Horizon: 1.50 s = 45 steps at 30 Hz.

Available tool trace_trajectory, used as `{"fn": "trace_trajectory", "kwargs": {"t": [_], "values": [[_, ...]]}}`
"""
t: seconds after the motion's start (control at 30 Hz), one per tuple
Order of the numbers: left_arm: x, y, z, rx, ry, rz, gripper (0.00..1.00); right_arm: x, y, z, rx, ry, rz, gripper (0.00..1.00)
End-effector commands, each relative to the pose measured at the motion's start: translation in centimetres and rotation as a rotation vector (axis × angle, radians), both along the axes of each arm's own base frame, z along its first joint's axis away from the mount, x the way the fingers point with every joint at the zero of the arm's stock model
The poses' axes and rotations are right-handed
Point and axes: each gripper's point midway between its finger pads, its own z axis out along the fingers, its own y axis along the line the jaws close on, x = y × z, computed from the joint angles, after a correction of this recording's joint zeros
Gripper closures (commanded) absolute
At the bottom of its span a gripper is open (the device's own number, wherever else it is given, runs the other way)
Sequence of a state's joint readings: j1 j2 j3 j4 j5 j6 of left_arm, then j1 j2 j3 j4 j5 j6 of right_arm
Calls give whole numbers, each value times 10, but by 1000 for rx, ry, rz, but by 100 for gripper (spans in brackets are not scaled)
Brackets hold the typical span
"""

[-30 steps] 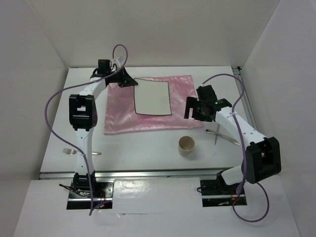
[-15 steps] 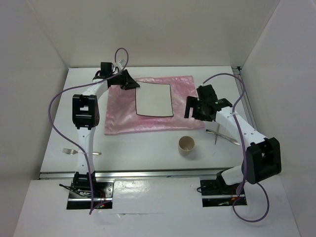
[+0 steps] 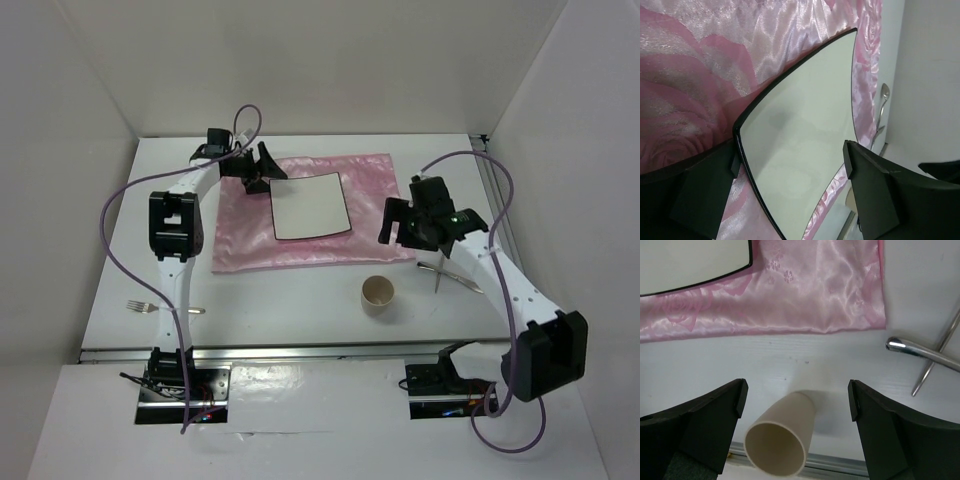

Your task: Set the dinner table for one person

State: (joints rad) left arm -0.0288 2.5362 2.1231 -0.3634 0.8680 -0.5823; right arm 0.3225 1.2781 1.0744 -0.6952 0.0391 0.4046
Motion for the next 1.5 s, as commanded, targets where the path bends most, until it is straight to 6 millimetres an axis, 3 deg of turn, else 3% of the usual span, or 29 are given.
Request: {"fn": "trace_trajectory", "kwargs": {"t": [0.0, 0.07, 0.1, 0.13, 0.23, 0.3, 0.37, 0.4, 0.47, 0.5, 0.53, 0.7, 0.73, 0.77, 0.8, 0.97, 1.13, 1.2, 1.27, 1.3, 1.33, 1.37, 1.43, 1.47], "values": [[8, 9, 86, 76, -188, 13, 0, -36, -6, 6, 40, 38, -11, 6], [10, 16, 95, 131, -208, 46, 0, -53, 0, 11, 109, 43, -11, 6], [10, 20, 101, 157, -222, 59, 0, -65, 1, 2, 127, 77, -8, 6], [7, 23, 119, 177, -248, 82, 0, -72, 4, 0, 153, 86, 0, 6], [1, 35, 136, 241, -275, 139, 0, -81, 20, 11, 251, 75, 21, 6], [-5, 38, 173, 251, -349, 166, 0, -90, 19, 7, 262, 113, 3, 6], [-16, 40, 186, 258, -353, 175, 0, -95, 16, 0, 250, 143, -15, 6], [-23, 42, 209, 267, -402, 185, 0, -99, 14, -6, 242, 166, -18, 6], [-38, 45, 218, 283, -409, 188, 0, -102, 14, -11, 244, 184, -31, 9], [-51, 47, 241, 286, -450, 203, 0, -106, 15, -13, 247, 188, -29, 11], [-62, 47, 232, 290, -419, 198, 0, -105, 16, -15, 248, 187, -29, 13], [-120, 45, 236, 265, -456, 193, 0, -104, 12, -30, 210, 233, -73, 20], [-132, 45, 219, 265, -408, 191, 0, -105, 12, -33, 211, 244, -82, 21], [-147, 40, 227, 260, -422, 180, 0, -103, 13, -35, 211, 245, -82, 22], [-158, 38, 221, 285, -416, 179, 0, -101, 16, -36, 211, 242, -71, 25], [-192, 40, 189, 356, -337, 187, 0, -98, 24, -42, 202, 211, -56, 35], [-218, 37, 179, 354, -302, 183, 0, -95, 23, -57, 163, 236, -91, 47], [-222, 39, 177, 362, -296, 189, 0, -96, 20, -61, 144, 235, -107, 58], [-229, 38, 180, 366, -303, 188, 0, -91, 19, -49, 141, 204, -116, 74], [-230, 38, 179, 368, -295, 186, 0, -89, 16, -44, 116, 187, -126, 92], [-231, 39, 182, 366, -299, 201, 0, -92, 15, -35, 130, 186, -143, 100], [-235, 39, 185, 366, -302, 202, 0, -82, 18, -18, 147, 140, -144, 100], [-235, 44, 193, 383, -312, 224, 0, -80, 9, -1, 111, 119, -173, 100], [-234, 46, 200, 392, -322, 238, 1, -67, 9, 23, 110, 68, -178, 100]]}}
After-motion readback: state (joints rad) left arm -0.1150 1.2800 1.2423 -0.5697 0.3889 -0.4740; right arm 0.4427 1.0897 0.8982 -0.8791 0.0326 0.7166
